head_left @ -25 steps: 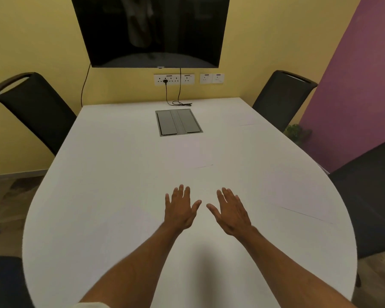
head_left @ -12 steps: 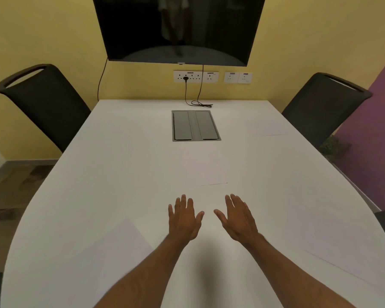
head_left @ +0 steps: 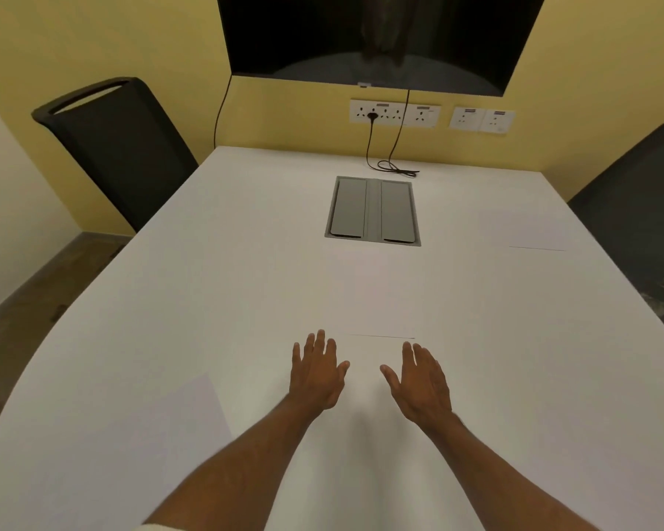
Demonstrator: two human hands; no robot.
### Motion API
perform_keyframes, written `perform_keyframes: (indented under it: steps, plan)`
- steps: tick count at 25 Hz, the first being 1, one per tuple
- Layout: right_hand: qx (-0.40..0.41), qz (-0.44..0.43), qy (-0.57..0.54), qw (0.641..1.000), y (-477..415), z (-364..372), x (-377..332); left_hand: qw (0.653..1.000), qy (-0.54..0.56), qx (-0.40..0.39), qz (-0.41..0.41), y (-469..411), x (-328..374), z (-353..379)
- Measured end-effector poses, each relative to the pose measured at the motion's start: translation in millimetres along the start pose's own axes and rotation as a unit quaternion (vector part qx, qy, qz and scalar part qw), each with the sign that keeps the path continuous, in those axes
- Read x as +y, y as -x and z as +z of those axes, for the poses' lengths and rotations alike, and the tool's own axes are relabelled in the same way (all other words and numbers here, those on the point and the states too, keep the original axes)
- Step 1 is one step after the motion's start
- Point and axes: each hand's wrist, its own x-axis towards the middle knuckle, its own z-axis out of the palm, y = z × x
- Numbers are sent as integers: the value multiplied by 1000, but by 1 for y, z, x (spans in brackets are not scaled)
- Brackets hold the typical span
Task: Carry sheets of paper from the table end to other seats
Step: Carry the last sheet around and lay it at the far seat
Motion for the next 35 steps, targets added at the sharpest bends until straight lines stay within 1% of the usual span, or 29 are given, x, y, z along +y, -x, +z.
perform_keyframes:
  steps: [4, 9, 12, 14, 17, 21, 23, 25, 27, 28, 29, 33, 34, 35]
  plan:
    - [19, -5, 20, 1000, -42, 20, 6, 1000, -12, -2, 0, -43, 8, 20]
    - [-13, 13, -8, 1000, -87, 40, 14, 1000, -3, -25, 7, -98, 8, 52]
    - [-5, 21, -1, 1000, -110, 46, 18, 1000, 10, -29, 5, -123, 5, 66]
    - [-20, 28, -21, 999, -123, 49, 17, 999, 17, -27, 6, -133, 3, 76]
    - [-48, 65, -88, 993, -134, 52, 12, 1000, -2, -8, 14, -136, 0, 90]
    - [-1, 90, -91, 992, -143, 54, 6, 999, -16, 29, 25, -137, -4, 99]
    - [28, 122, -121, 985, -150, 53, 7, 998, -24, 41, 29, -137, -5, 99]
    - [51, 195, -189, 961, -159, 51, 8, 998, -26, 51, 28, -135, -6, 100]
    - [64, 273, -282, 917, -167, 51, 11, 997, -27, 66, 27, -130, -7, 100]
    - [69, 291, -324, 898, -169, 52, 13, 997, -26, 73, 28, -128, -8, 101]
    - [75, 294, -353, 885, -170, 53, 16, 996, -24, 79, 30, -126, -9, 101]
    - [98, 291, -412, 858, -166, 54, 25, 994, -1, 94, 54, -115, -17, 99]
    - [99, 295, -442, 842, -163, 52, 27, 994, 28, 91, 50, -112, -18, 96]
    - [100, 302, -476, 820, -159, 50, 28, 992, 81, 92, 24, -110, -18, 91]
